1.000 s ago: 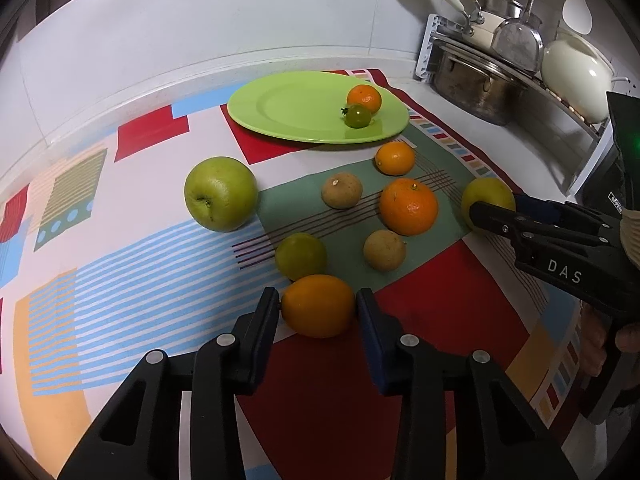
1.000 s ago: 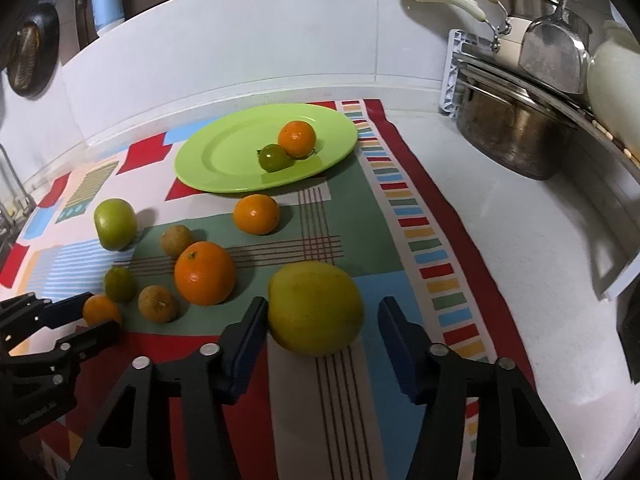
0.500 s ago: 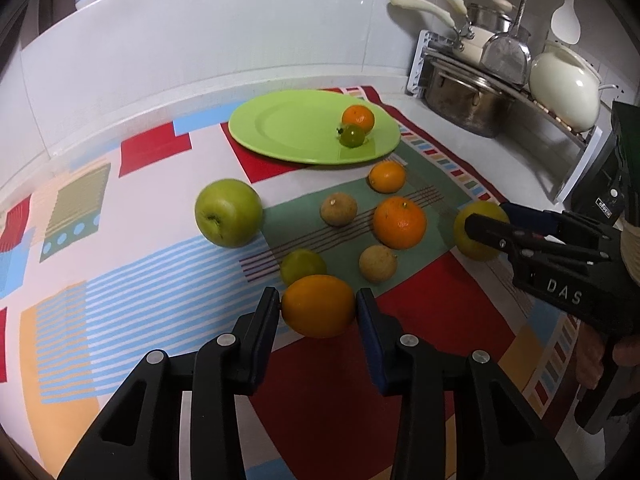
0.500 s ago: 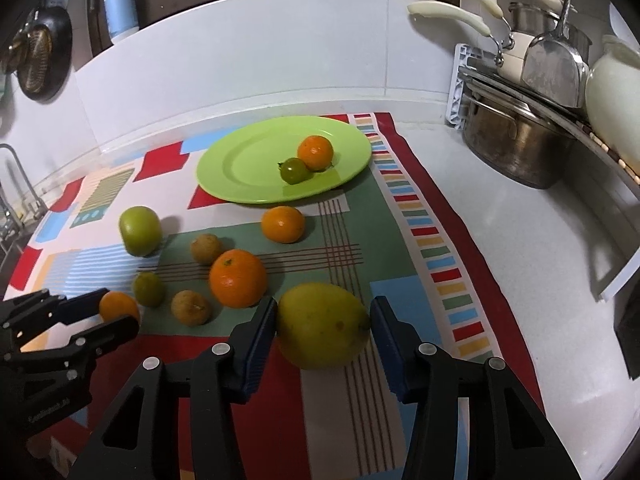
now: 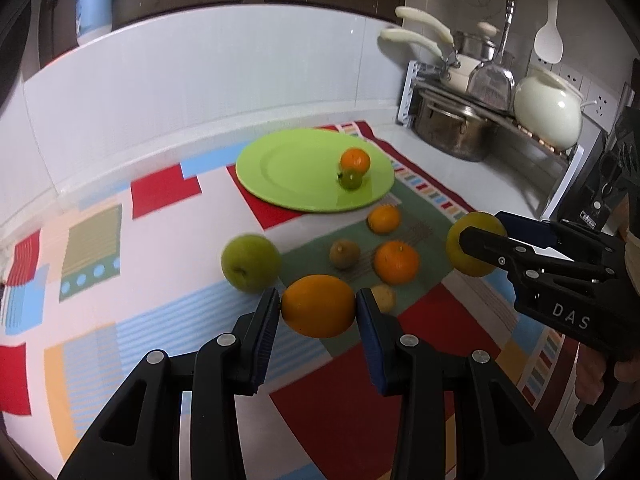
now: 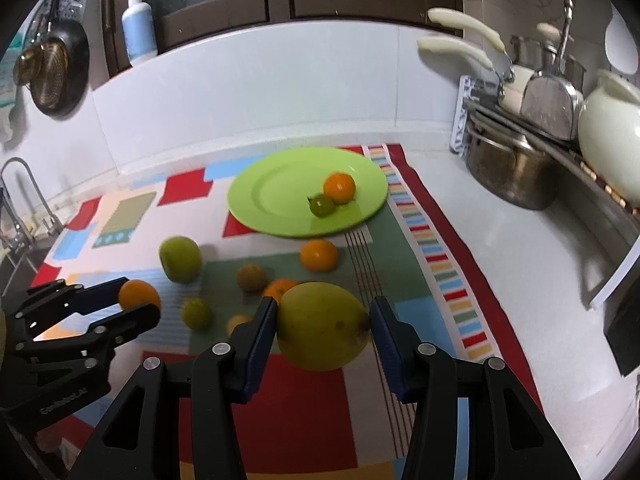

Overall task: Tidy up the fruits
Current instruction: 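Grasp the large yellow-green fruit with the right tool while the left tool grasps an orange, then carry both fruits onto the green plate and open both tools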

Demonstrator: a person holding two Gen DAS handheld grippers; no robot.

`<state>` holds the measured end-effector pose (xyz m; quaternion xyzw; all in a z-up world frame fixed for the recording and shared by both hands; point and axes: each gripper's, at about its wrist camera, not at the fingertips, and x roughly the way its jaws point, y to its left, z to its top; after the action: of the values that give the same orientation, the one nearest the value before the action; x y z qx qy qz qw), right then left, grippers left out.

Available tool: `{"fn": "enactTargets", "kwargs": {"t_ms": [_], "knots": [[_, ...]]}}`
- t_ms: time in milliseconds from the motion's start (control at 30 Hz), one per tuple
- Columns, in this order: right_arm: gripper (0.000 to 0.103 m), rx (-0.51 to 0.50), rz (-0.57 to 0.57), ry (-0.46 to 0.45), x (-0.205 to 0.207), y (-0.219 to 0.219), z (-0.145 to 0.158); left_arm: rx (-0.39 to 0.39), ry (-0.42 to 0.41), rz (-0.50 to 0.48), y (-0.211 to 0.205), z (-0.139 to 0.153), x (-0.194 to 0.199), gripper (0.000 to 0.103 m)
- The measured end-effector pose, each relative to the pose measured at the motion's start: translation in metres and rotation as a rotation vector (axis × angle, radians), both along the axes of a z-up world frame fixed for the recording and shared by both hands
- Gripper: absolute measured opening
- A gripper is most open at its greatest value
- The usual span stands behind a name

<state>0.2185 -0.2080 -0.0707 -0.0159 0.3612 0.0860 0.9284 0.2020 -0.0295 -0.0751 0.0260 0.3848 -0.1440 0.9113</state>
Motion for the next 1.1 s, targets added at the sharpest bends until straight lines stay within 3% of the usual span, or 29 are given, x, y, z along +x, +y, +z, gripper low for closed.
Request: {"fn": "enactTargets", "kwargs": {"t_ms": [600, 1100], "knots": [[0.049, 0.01, 0.028, -0.101, 0.045, 0.03, 0.045, 0.017, -0.114, -0.052, 0.01, 0.045, 0.063, 0.039], [0.049, -0.009, 0.054, -0.089, 0.135, 0.041, 0.045, 0.036, -0.105, -0.071, 0.011, 0.036, 0.152, 0.039]]}}
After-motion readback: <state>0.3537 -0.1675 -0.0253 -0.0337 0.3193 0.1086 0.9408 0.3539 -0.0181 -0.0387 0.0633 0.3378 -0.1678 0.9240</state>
